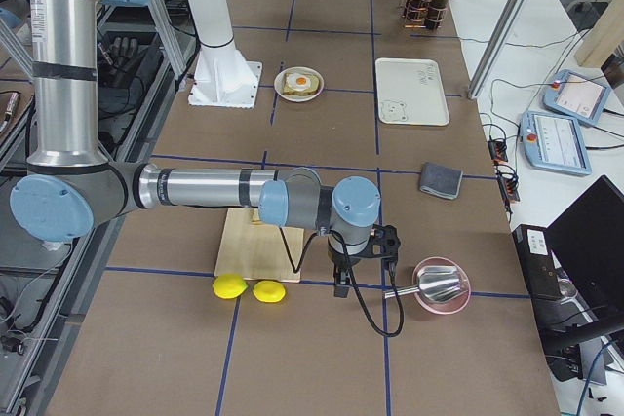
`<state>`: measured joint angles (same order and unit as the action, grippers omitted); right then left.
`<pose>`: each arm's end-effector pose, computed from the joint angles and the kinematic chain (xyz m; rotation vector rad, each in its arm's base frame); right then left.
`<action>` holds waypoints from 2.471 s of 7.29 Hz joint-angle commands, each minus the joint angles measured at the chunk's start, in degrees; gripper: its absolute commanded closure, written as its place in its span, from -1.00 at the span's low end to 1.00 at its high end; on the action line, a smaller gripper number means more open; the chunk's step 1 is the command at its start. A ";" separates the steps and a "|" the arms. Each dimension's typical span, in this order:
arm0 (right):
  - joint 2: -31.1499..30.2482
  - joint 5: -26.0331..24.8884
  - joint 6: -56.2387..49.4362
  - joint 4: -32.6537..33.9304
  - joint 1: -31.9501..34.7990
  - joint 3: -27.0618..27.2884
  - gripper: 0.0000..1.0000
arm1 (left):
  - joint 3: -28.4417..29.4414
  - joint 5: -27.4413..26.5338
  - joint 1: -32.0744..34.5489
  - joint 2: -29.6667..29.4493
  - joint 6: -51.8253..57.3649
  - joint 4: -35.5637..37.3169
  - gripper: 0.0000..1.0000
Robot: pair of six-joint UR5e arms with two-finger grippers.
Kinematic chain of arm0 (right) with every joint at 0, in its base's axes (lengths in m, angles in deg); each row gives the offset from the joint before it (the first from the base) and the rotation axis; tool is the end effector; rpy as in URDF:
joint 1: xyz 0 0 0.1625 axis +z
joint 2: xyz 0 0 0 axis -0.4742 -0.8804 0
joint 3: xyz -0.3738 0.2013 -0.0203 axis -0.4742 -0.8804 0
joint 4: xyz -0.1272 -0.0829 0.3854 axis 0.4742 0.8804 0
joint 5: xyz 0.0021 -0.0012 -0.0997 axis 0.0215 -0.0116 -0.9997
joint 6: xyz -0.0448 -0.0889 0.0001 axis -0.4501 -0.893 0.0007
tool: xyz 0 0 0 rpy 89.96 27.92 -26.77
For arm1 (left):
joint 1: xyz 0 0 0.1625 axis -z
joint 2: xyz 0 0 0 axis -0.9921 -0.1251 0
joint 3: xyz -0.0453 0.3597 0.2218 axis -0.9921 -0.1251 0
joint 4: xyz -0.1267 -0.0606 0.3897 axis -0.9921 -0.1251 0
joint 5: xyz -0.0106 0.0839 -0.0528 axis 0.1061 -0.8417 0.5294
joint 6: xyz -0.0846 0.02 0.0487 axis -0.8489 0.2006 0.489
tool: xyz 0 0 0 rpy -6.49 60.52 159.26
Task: Make sandwich and place on tray
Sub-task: 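Move the right gripper toward the bread slice on the cutting board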
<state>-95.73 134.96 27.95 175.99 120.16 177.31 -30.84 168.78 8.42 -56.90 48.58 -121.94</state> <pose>0.0800 -0.4631 0.6490 -0.0286 -0.7584 0.0280 -0.0748 -0.4742 0.6346 0.0205 0.7615 0.0898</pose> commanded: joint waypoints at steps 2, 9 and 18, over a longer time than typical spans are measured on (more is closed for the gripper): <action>0.36 1.15 0.14 -0.18 -0.01 0.18 -1.00 | -0.30 0.28 -0.09 -0.49 -0.43 -0.09 -1.00; 5.63 7.76 8.49 -7.20 -5.96 -1.07 -1.00 | -1.97 0.45 -3.06 -9.62 -12.54 -2.46 -1.00; -17.22 -4.03 51.19 -37.62 -36.02 17.41 -1.00 | -11.81 0.37 -19.60 -10.42 -47.02 -16.70 -1.00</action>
<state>-111.80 132.03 77.25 138.70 87.76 193.83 -42.02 169.14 -10.73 -67.26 2.07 -138.59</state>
